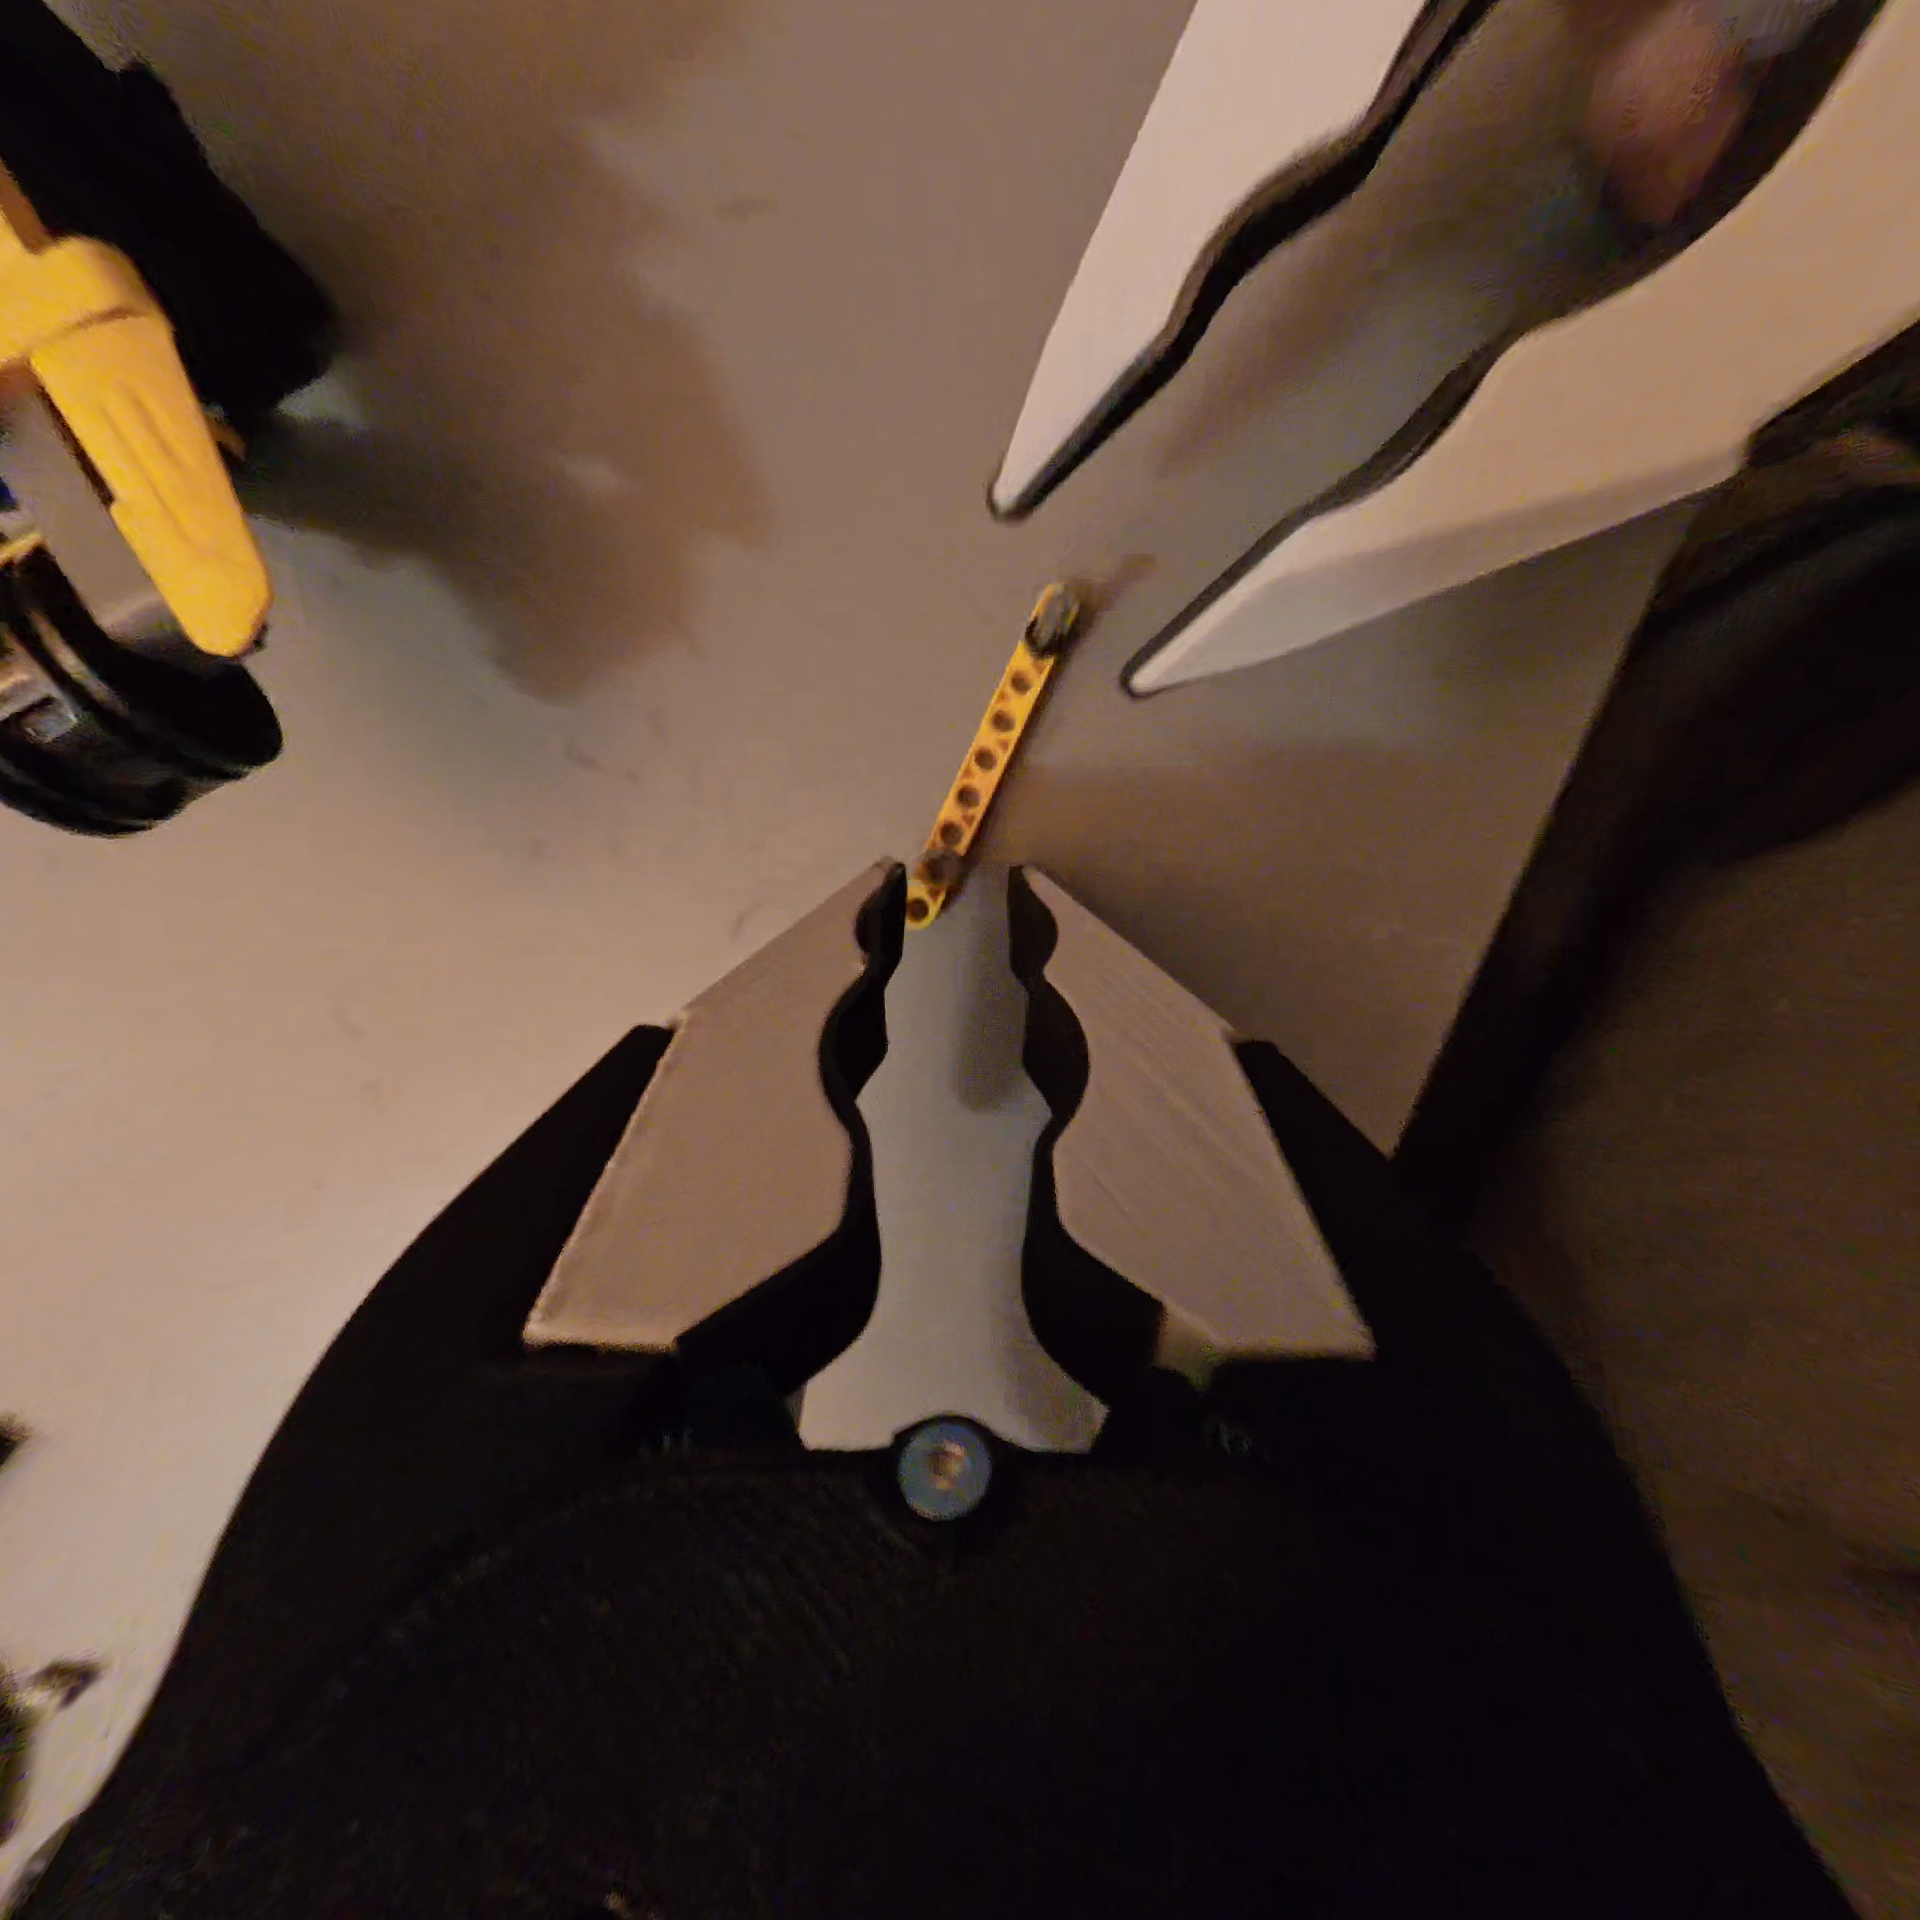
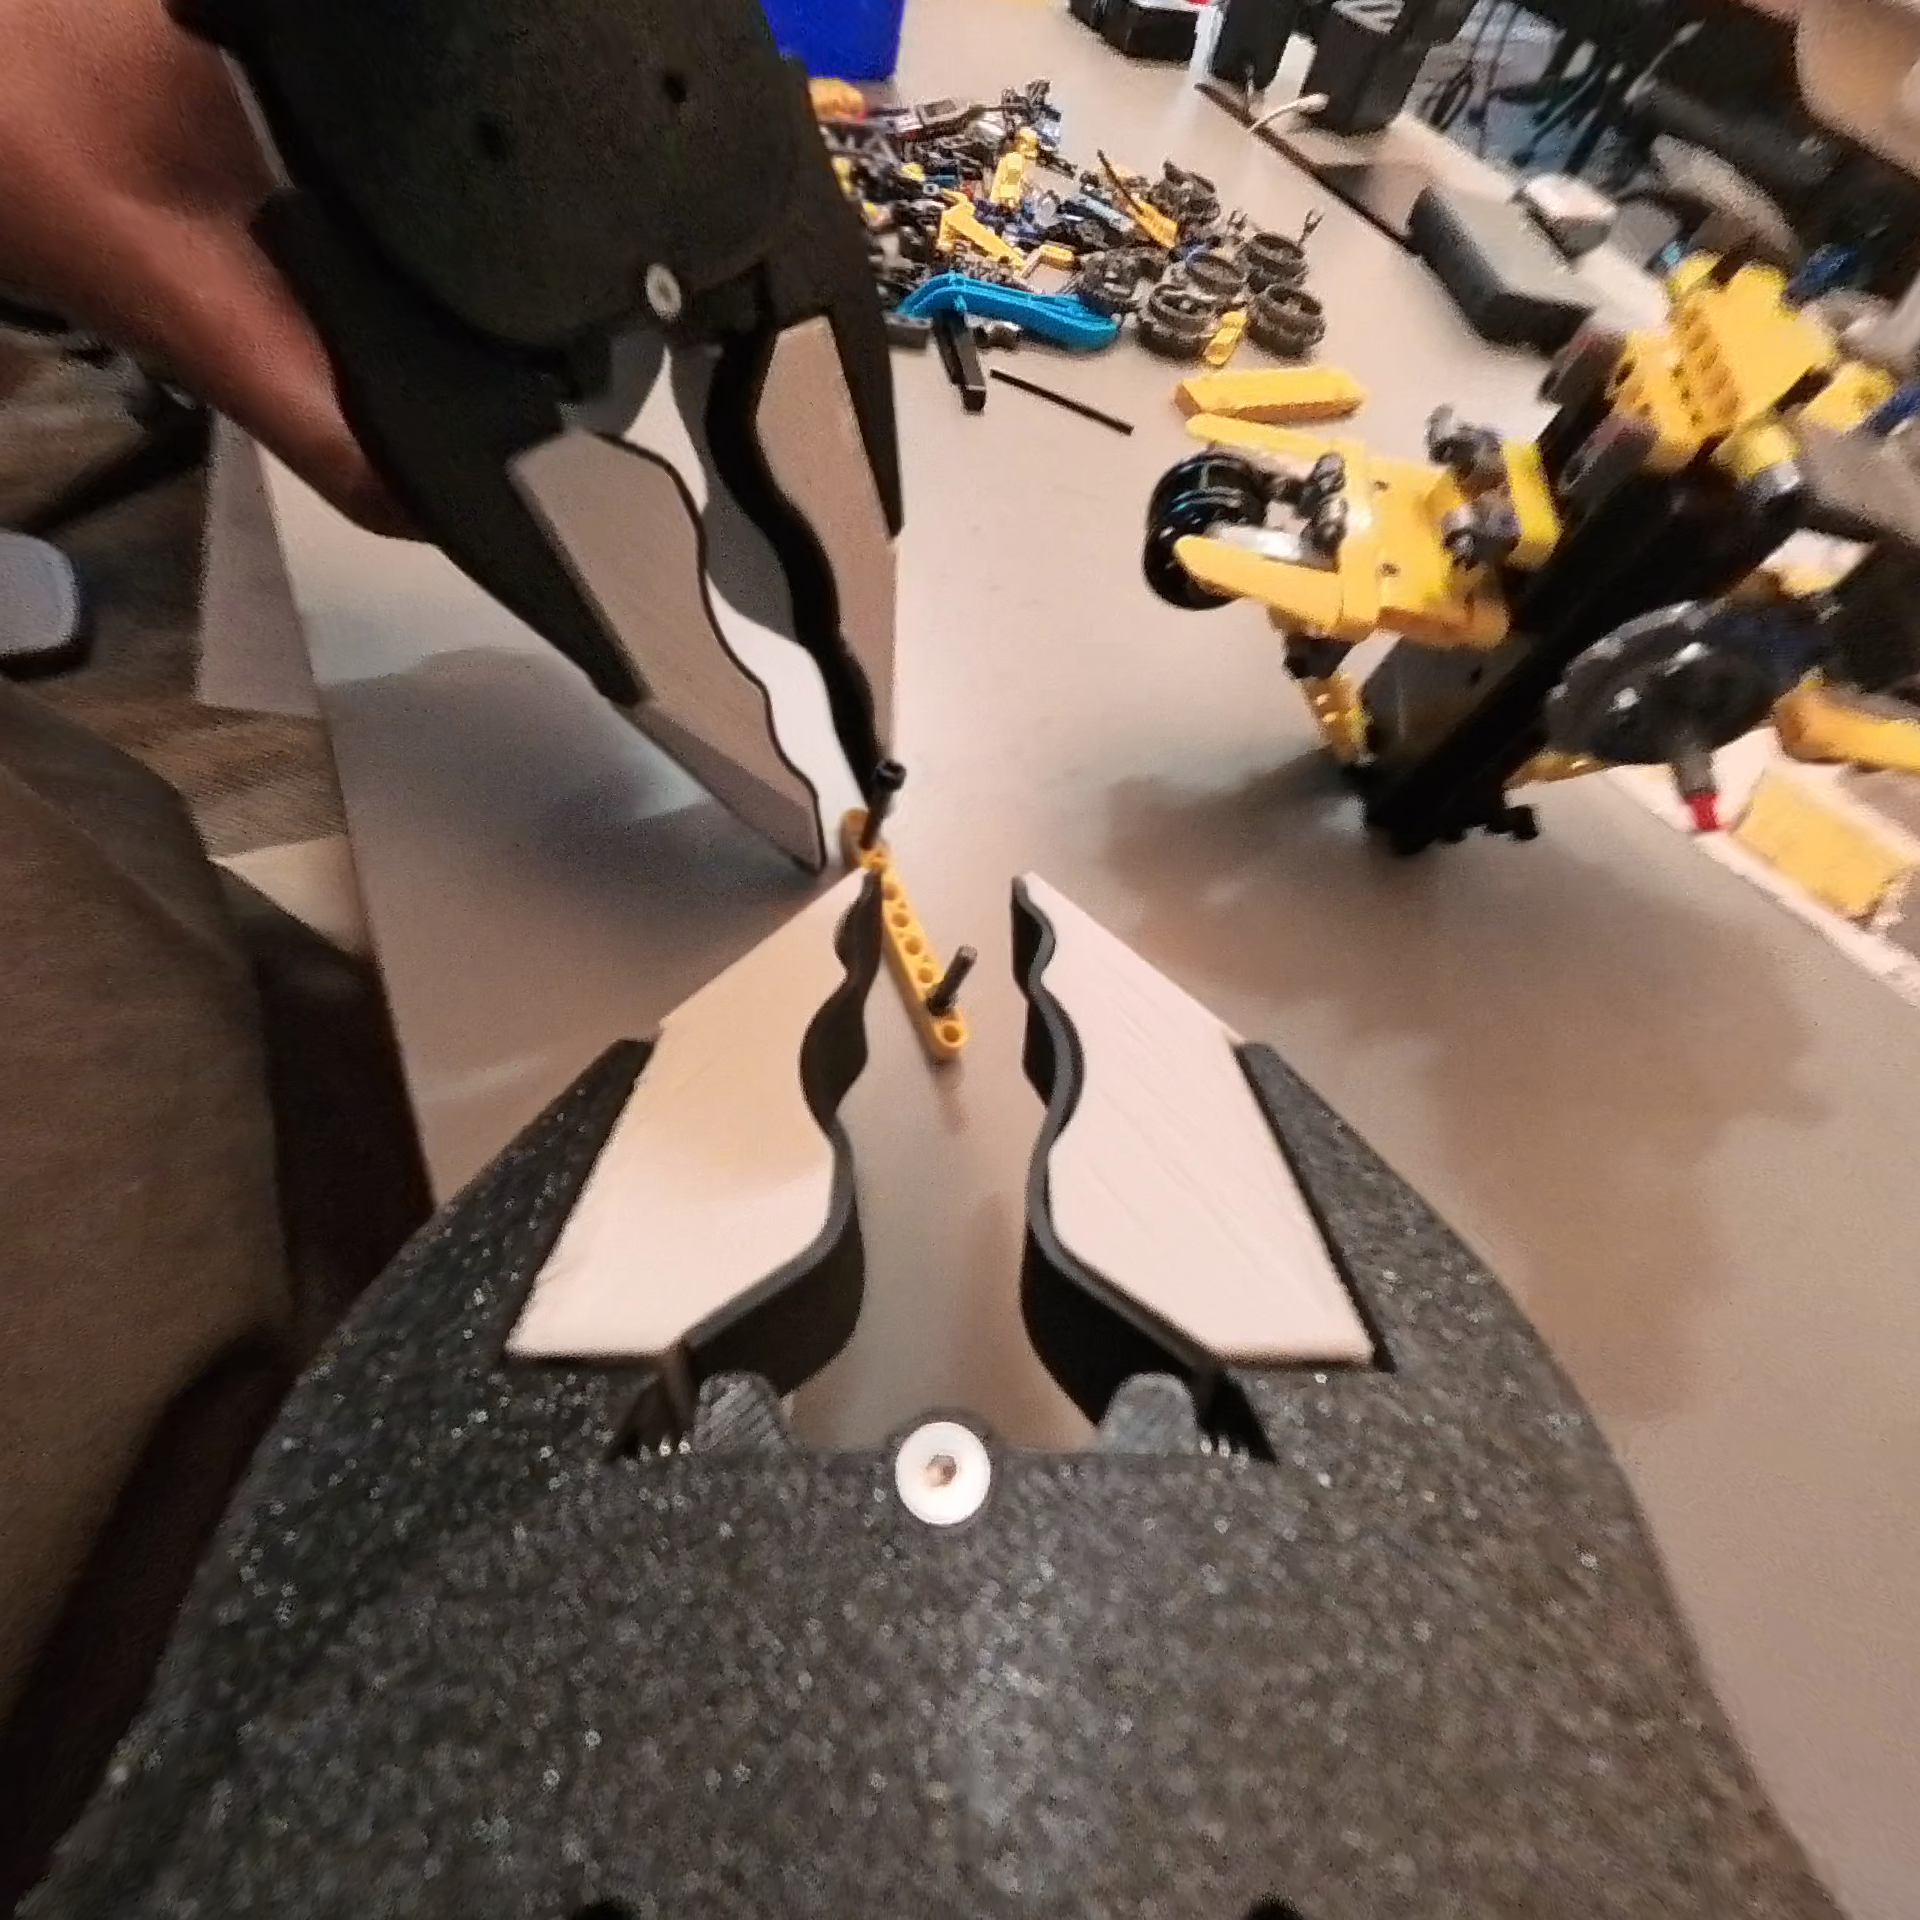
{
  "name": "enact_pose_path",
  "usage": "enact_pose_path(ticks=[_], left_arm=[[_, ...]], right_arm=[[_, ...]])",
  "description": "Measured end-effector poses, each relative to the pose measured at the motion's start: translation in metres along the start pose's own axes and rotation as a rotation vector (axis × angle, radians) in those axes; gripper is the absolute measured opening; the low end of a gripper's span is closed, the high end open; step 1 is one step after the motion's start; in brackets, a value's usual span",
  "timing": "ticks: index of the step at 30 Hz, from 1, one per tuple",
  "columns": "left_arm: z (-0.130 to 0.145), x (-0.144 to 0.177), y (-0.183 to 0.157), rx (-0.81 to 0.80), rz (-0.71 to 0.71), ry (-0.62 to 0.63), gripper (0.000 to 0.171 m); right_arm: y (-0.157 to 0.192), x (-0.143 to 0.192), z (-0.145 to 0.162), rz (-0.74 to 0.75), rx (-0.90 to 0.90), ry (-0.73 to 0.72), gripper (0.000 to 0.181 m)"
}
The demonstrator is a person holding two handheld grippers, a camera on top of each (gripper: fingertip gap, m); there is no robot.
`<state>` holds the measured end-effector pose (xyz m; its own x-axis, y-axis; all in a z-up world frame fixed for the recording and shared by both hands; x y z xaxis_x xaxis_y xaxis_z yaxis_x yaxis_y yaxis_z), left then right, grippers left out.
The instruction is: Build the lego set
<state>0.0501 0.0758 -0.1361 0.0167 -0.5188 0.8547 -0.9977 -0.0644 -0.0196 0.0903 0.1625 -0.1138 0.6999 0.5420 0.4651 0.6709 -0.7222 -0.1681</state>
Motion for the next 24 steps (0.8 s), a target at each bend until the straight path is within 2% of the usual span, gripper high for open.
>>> enact_pose_path(ticks=[3, 9, 14, 16, 24], left_arm=[[-0.003, 0.009, 0.004, 0.033, 0.009, -0.059, 0.018], [0.006, 0.003, 0.002, 0.056, 0.062, -0.057, 0.02], [0.008, -0.004, 0.003, 0.039, 0.031, -0.089, 0.015], [0.007, -0.005, 0.004, 0.04, 0.022, -0.109, 0.007], [0.009, -0.008, 0.004, 0.059, 0.058, -0.154, 0.007]], right_arm=[[0.005, -0.002, 0.001, -0.013, -0.01, -0.005, 0.024], [0.014, -0.011, -0.005, -0.027, 0.005, -0.011, 0.022], [0.016, -0.022, -0.007, -0.007, 0.021, 0.007, 0.017], [0.014, -0.026, -0.008, -0.001, 0.013, 0.02, 0.011], [0.016, -0.038, -0.009, -0.048, -0.015, 0.049, 0.007]])
Point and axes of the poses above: each gripper's, where its closed fingertips meet, x back along the fingers, z out of its underside, y = z × x across the jaws, the point moved 5 cm from there along x, back along the fingers, and after that the axes turned 2 degrees about x, right-handed, at the moved point
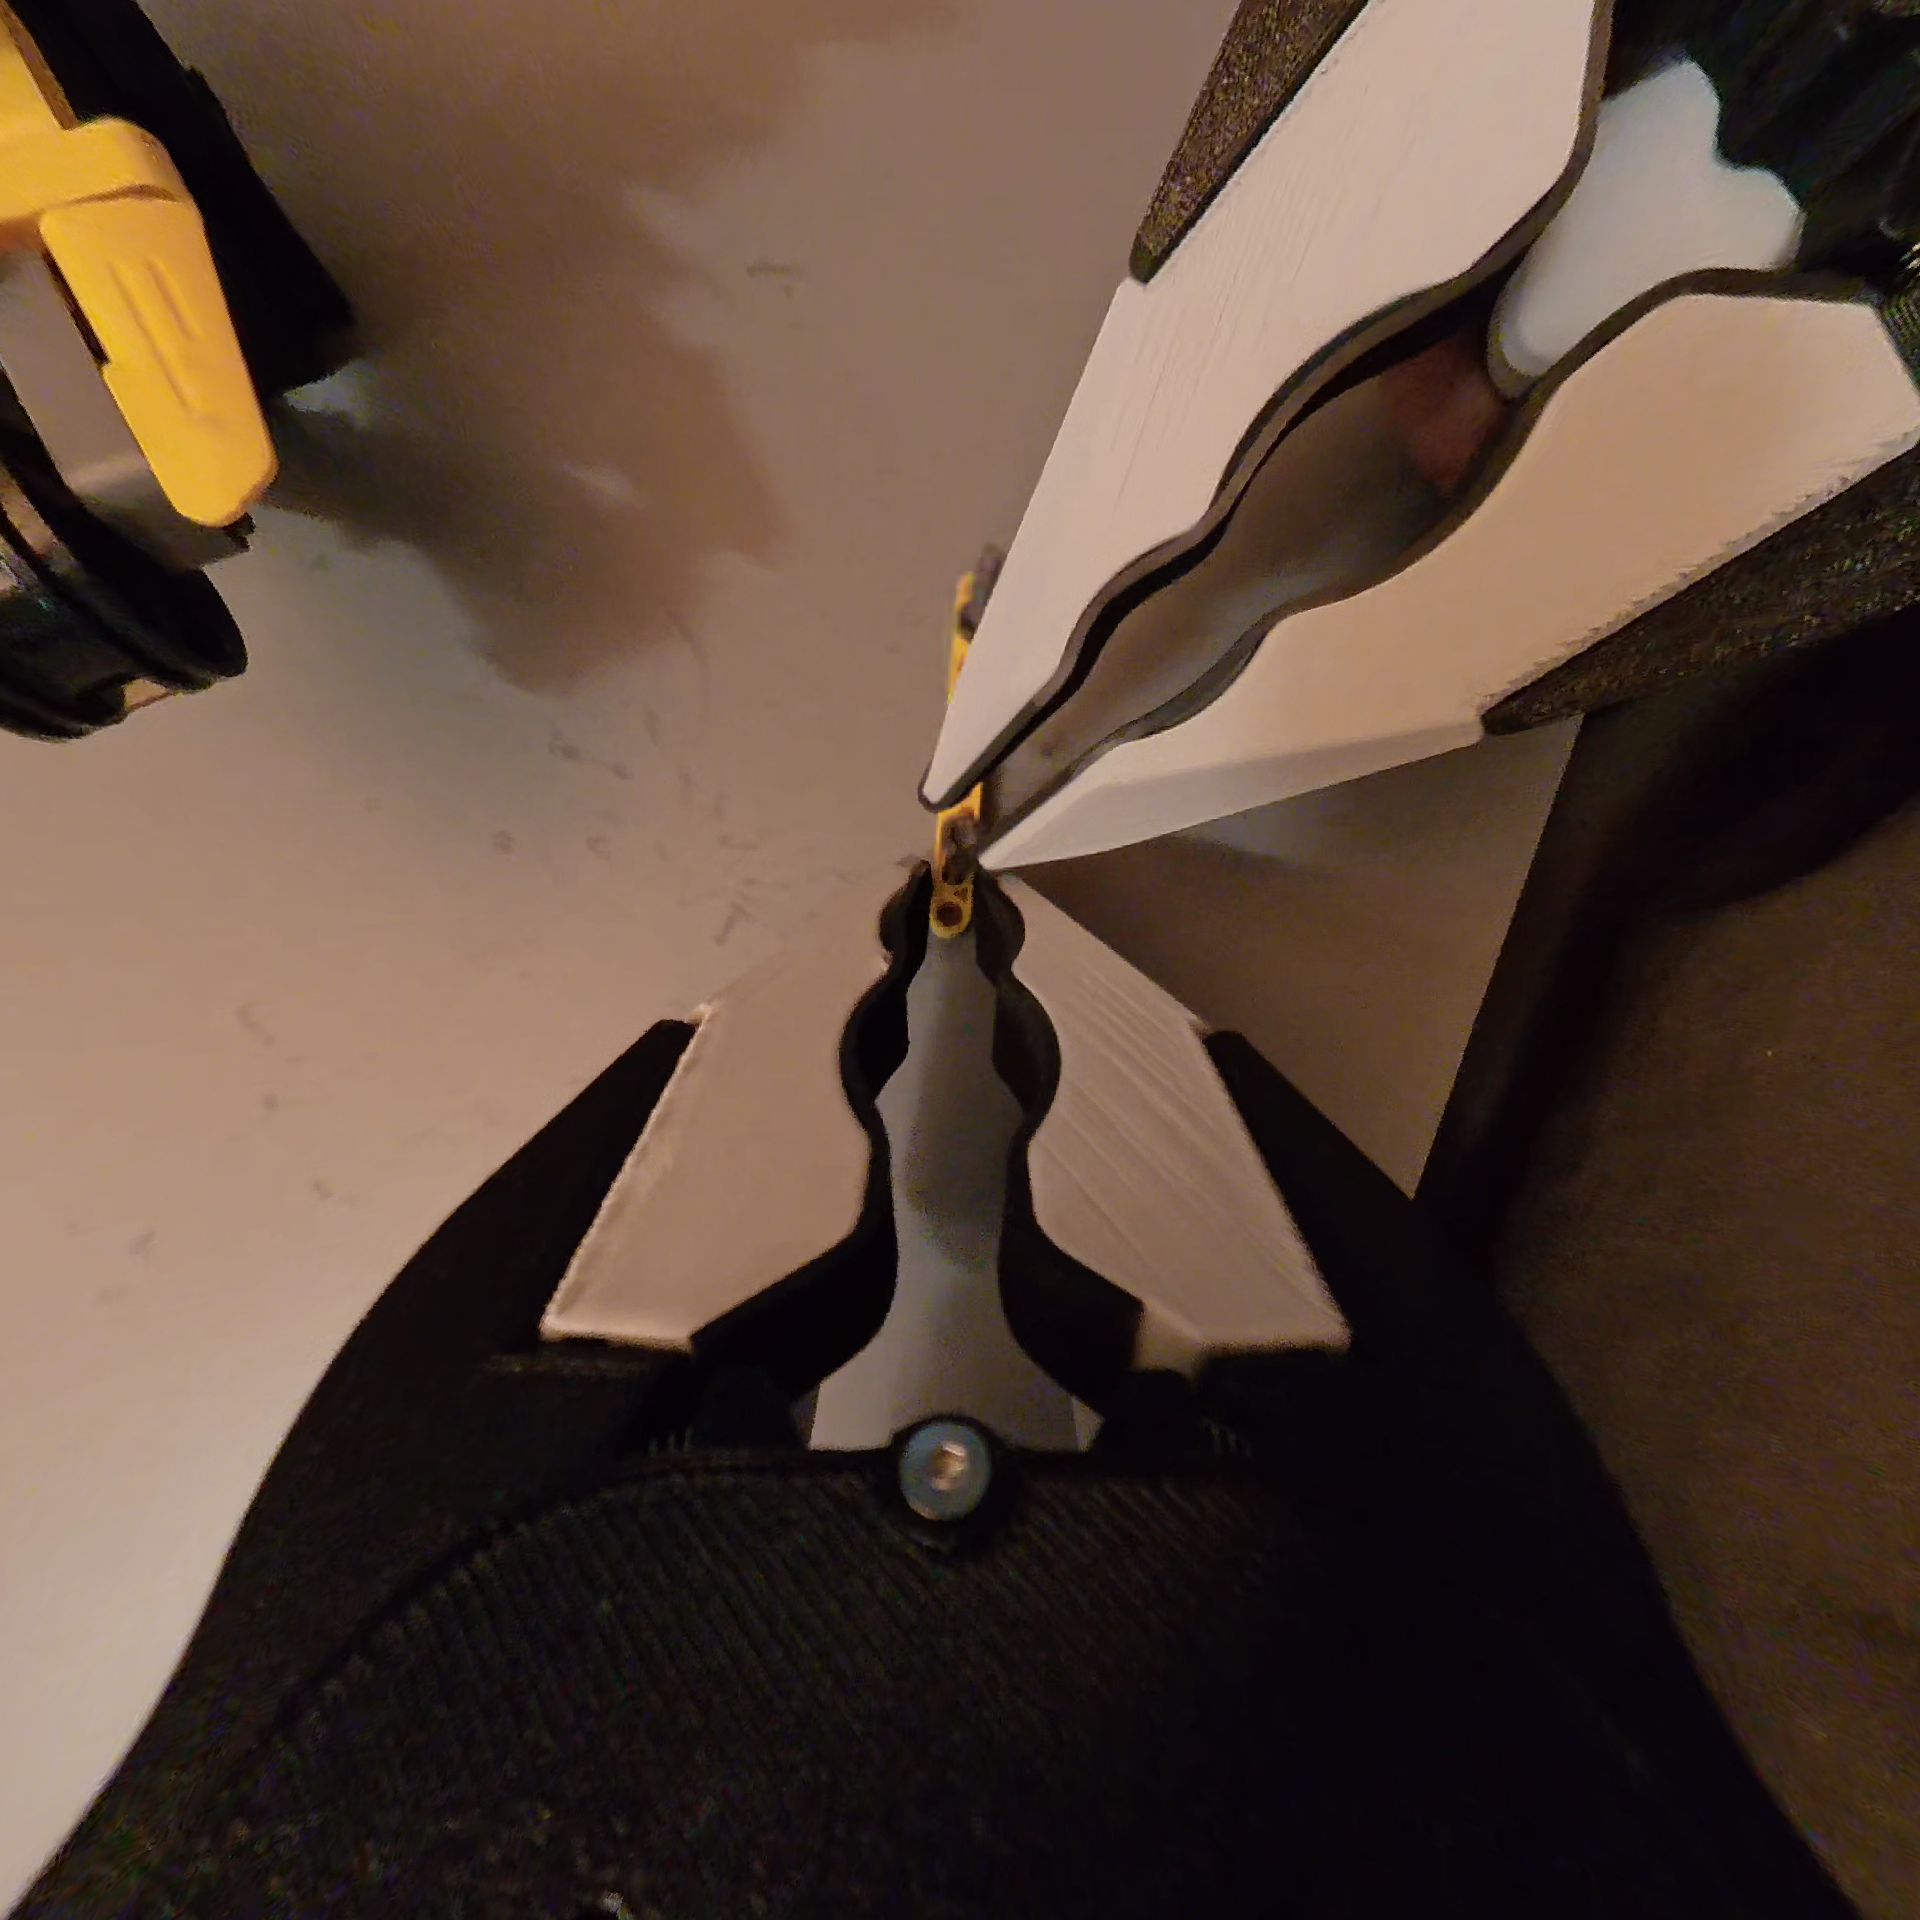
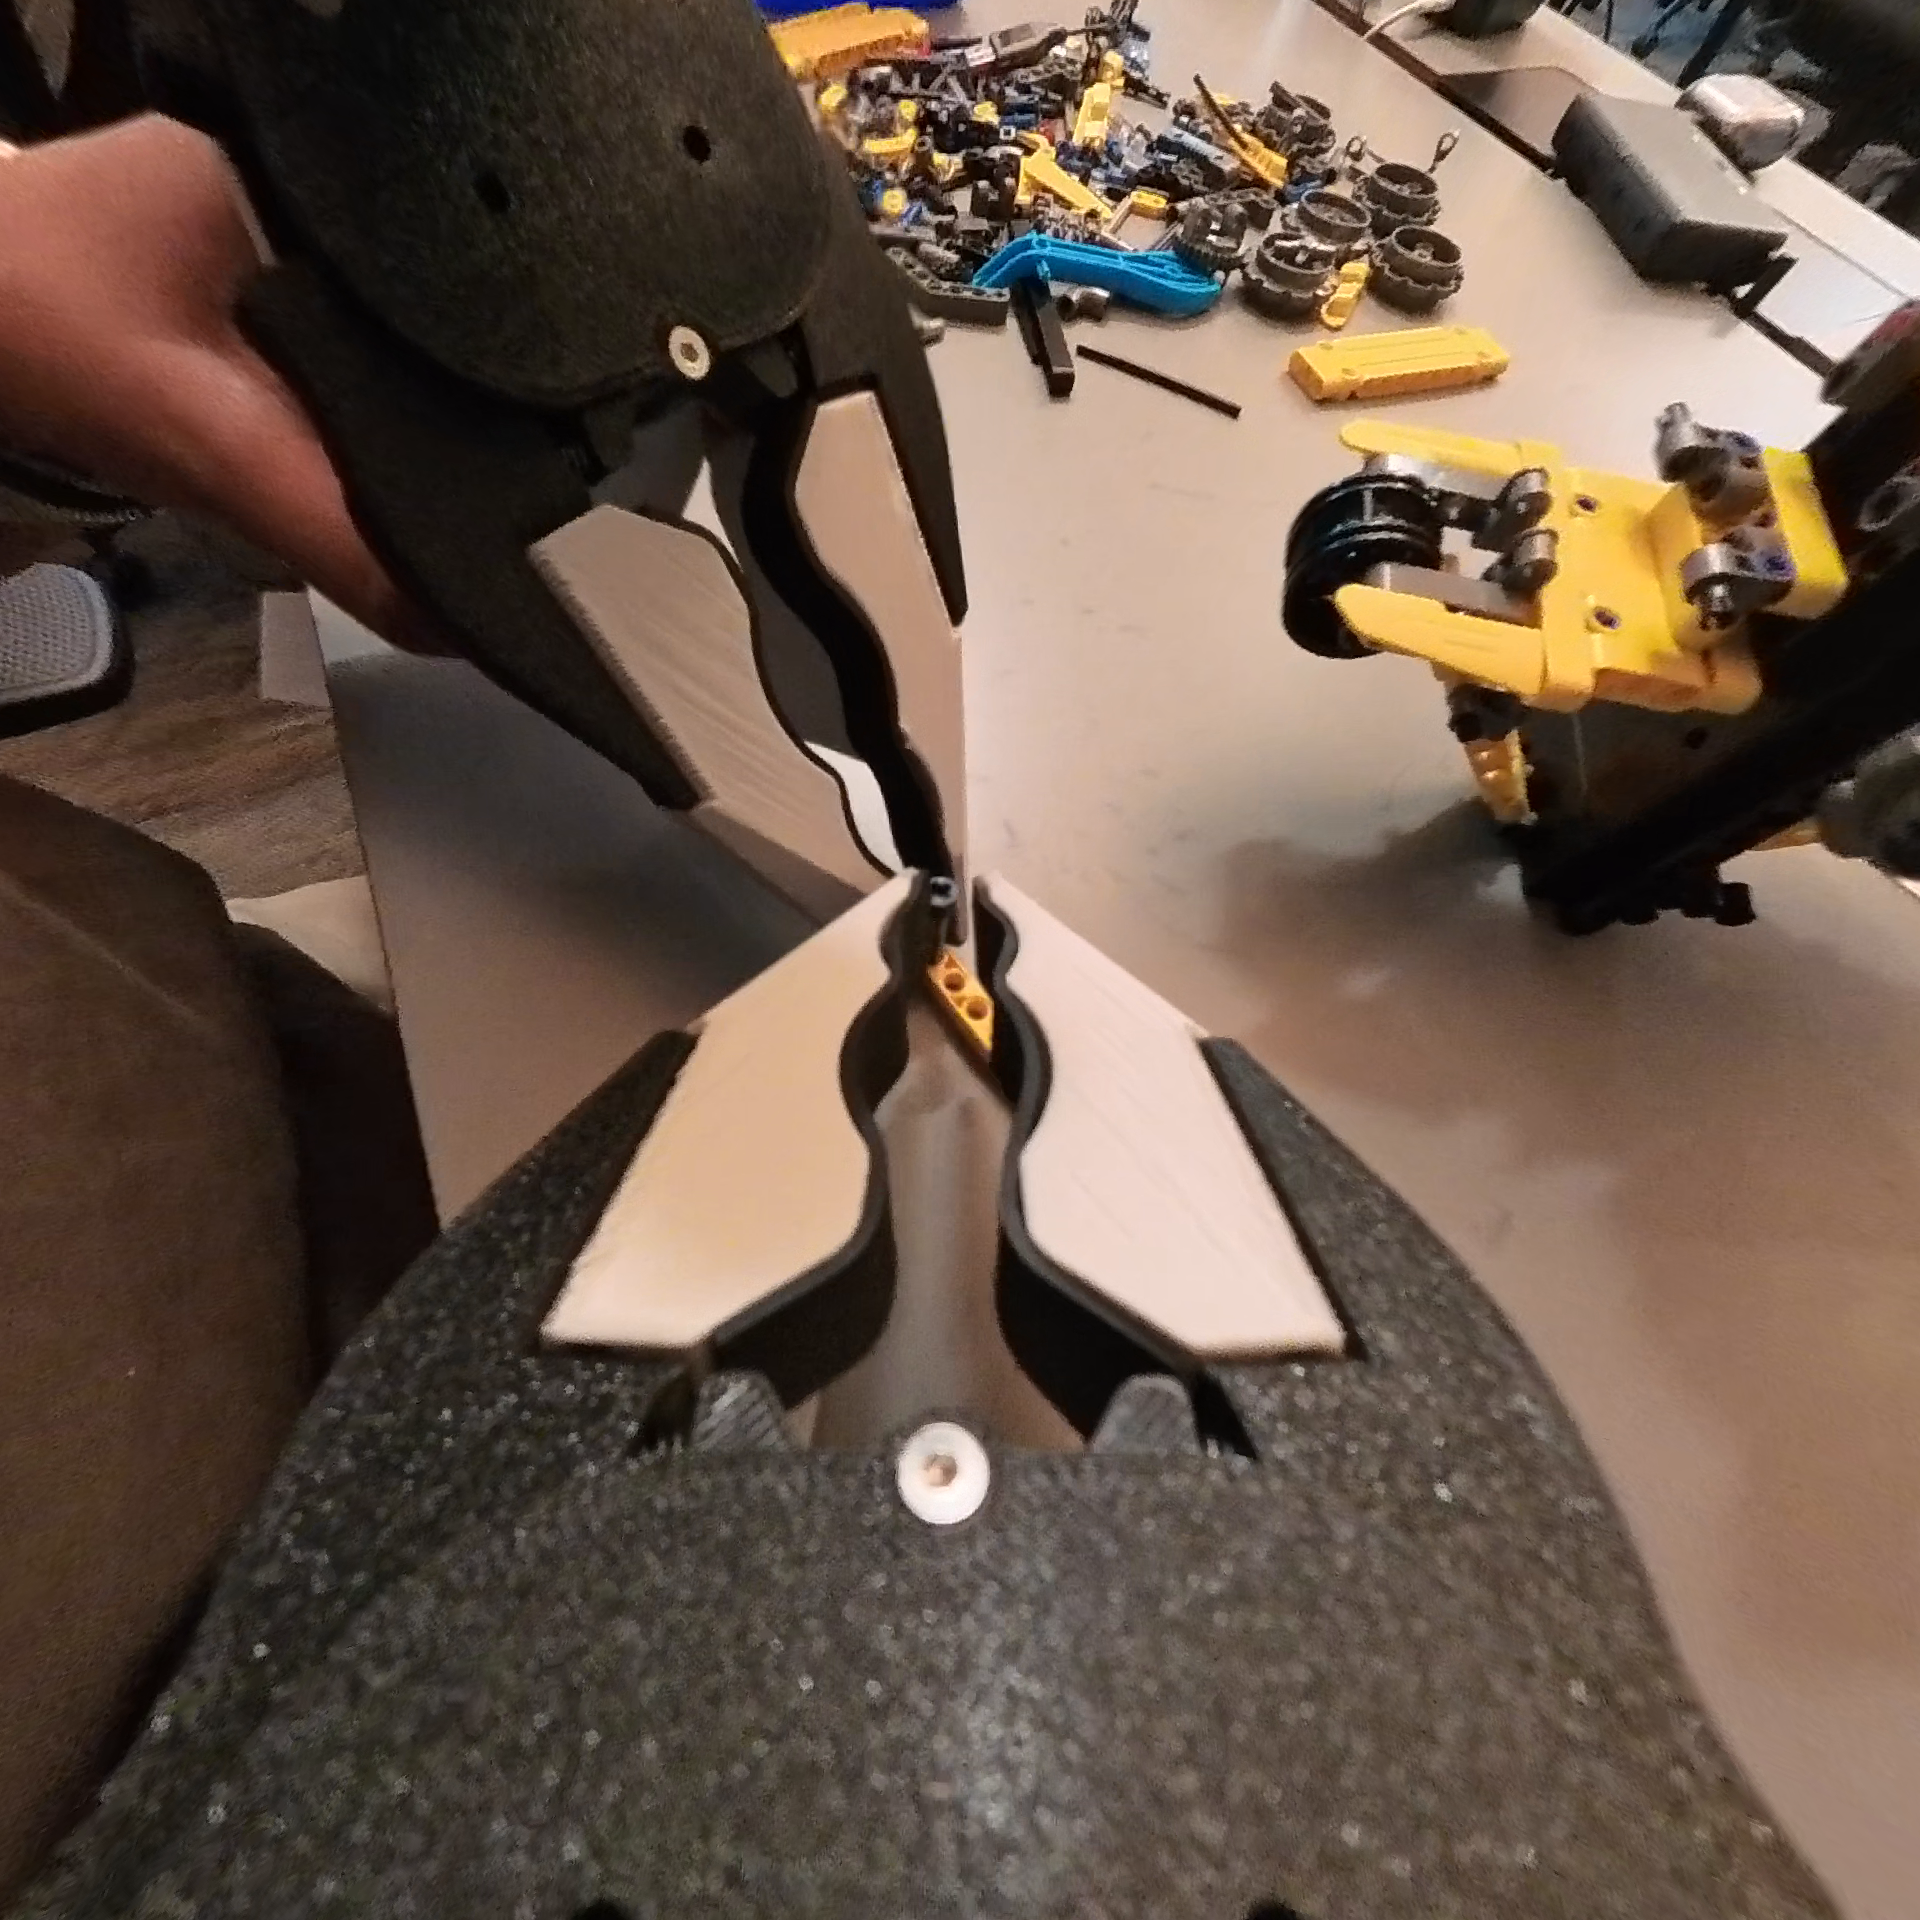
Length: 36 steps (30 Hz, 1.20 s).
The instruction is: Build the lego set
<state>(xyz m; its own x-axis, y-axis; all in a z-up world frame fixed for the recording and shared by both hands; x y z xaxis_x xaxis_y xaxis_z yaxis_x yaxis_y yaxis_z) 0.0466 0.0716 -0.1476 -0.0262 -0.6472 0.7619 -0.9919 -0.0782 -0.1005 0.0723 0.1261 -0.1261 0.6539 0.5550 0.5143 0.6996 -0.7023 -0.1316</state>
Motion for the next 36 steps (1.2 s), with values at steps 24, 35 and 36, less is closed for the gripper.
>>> enact_pose_path(ticks=[24, 35, 36], left_arm=[[0.0029, -0.0019, 0.0017, -0.006, 0.013, -0.015, 0.007], [0.0027, -0.002, 0.0021, 0.004, 0.02, -0.017, 0.006], [0.0028, -0.0019, 0.002, 0.005, 0.021, -0.016, 0.007]], right_arm=[[-0.0033, -0.0006, 0.0024, -0.048, -0.032, 0.003, 0.0], [-0.0072, -0.002, 0.0037, -0.092, -0.217, 0.011, 0.0], [-0.0062, -0.002, 0.0031, -0.094, -0.208, 0.008, 0.0]])
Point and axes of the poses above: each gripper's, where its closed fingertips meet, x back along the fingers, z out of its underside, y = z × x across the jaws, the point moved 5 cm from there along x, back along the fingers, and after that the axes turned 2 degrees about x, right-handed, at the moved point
